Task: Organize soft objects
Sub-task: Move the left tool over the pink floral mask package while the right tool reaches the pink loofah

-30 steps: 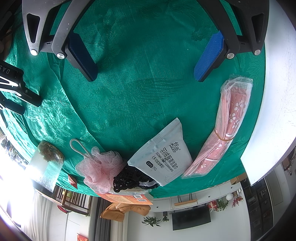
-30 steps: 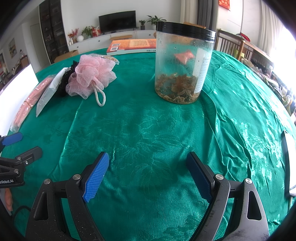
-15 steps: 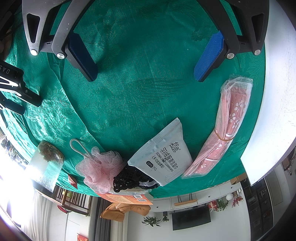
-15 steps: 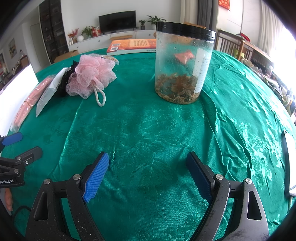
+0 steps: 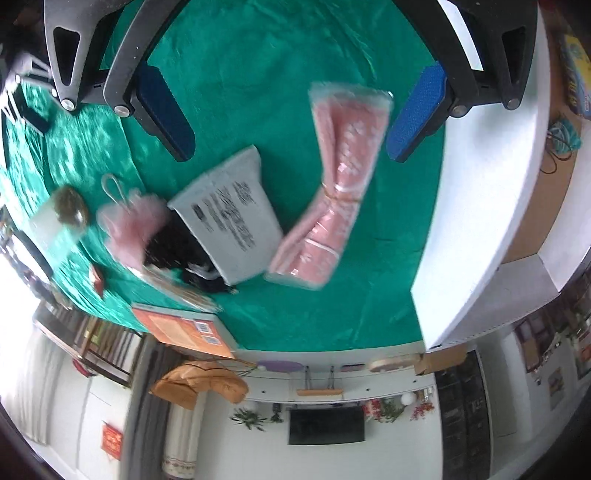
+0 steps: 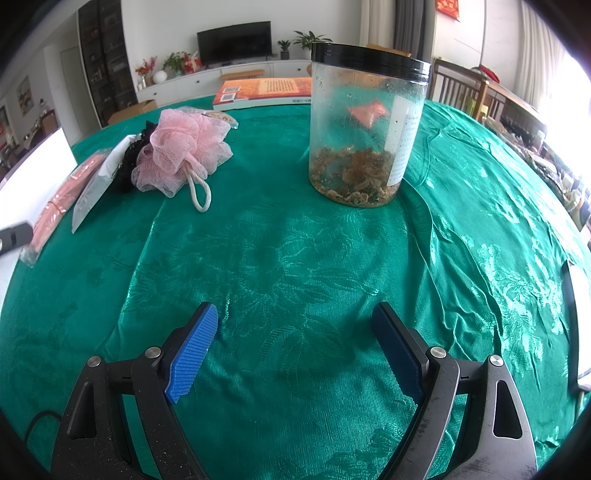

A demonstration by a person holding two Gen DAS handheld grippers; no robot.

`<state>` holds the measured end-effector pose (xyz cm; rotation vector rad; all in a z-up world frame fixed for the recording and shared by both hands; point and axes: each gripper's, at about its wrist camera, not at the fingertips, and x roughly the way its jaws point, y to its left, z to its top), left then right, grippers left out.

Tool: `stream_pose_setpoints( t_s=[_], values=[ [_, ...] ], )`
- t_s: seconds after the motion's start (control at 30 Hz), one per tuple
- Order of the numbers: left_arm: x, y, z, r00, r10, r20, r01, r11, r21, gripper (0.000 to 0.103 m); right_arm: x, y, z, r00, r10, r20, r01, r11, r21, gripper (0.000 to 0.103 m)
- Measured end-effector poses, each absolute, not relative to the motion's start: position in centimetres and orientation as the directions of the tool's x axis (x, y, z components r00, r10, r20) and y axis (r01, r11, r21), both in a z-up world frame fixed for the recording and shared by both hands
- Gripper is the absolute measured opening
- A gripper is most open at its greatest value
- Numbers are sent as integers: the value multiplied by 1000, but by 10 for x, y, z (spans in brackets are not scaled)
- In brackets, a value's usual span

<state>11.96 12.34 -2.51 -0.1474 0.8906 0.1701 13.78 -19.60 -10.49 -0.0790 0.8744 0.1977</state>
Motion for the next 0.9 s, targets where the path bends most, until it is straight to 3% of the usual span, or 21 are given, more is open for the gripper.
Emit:
stream_pose_setpoints(
  t_s=[0.07, 0.13, 0.2, 0.27, 0.33, 0.37, 0.5, 0.67, 0.77, 0.8, 0.83, 0.9],
  values=[
    [142, 139, -31, 589, 112, -800, -254, 966, -52, 95, 138, -196, -105, 625, 140, -768, -204, 979, 12, 87],
    [165, 149, -48, 535, 143, -833, -277, 961, -13, 79, 138, -196, -105, 625, 140, -768, -204, 979, 12, 87],
    [181, 156, -68, 475, 142, -868, -275, 961, 6, 75, 138, -196, -105, 625, 140, -768, -204, 979, 12, 87],
    [186, 159, -82, 438, 122, -891, -270, 963, -1, 57, 138, -196, -105, 625, 140, -768, -204, 979, 12, 87],
    [175, 156, -76, 466, 143, -873, -282, 959, 6, 33, 138, -196, -105, 625, 140, -768, -204, 979, 12, 87],
    [165, 153, -71, 481, 139, -866, -291, 957, -8, 31, 138, -196, -105, 625, 140, -768, -204, 979, 12, 87],
    [105, 130, -58, 529, 40, -848, -255, 960, -113, 30, 138, -196, -105, 625, 140, -768, -205, 979, 12, 87],
    [47, 99, -69, 523, -1, -852, -195, 973, -121, 37, 138, -196, -105, 625, 140, -768, -204, 979, 12, 87],
    [46, 85, -74, 546, 8, -838, -116, 991, -66, 70, 138, -196, -105, 625, 140, -768, -204, 979, 12, 87],
    [49, 80, -74, 549, 41, -835, -115, 993, -27, 87, 138, -196, -105, 625, 140, -768, -204, 979, 12, 87],
    [51, 78, -75, 559, 65, -826, -114, 993, 0, 93, 138, -196, -105, 625, 140, -768, -204, 979, 12, 87],
    [62, 79, -80, 560, 68, -826, -107, 994, 10, 93, 138, -196, -105, 625, 140, -768, -204, 979, 13, 87]
  ],
)
